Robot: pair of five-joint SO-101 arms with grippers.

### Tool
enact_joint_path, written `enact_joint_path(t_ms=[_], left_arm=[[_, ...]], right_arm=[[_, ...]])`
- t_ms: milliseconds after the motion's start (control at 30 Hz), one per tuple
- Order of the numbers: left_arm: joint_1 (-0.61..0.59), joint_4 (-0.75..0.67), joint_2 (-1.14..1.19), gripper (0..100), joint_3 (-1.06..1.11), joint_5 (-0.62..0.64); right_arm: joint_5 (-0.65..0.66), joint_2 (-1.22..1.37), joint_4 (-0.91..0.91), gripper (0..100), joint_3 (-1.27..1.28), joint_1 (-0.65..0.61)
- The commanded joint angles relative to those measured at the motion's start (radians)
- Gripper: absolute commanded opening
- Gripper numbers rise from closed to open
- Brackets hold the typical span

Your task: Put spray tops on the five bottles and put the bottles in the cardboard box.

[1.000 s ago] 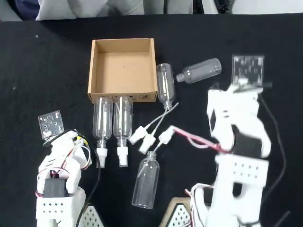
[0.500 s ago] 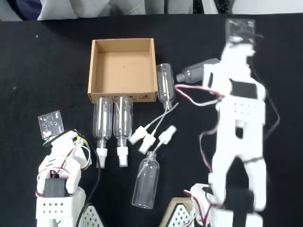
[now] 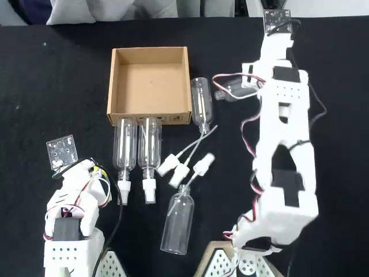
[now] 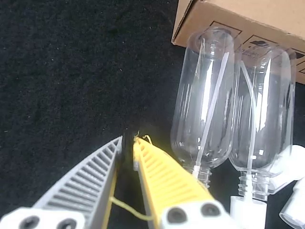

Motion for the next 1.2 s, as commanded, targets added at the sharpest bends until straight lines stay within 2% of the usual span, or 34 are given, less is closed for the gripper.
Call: enact_joint_path(t_ms=[0,533,967,1167], left_arm=[[-0.001,0.006,0.003,3,0.022,-0.002],[-0.001,0.006,0.003,3,0.022,-0.002],[-0.001,0.006,0.003,3,0.022,-0.002],[-0.001,0.006,0.003,3,0.022,-0.002]], right_arm=[[-0.009,0.054,-0.018,24.3,-0.162,-0.028],[-0.002,0.392,-0.018,24.3,-0.484,-0.068],[0.000,0.518,-0.015,24.3,-0.539,-0.054],[0.002,0.527,0.084,24.3,-0.549,-0.052]])
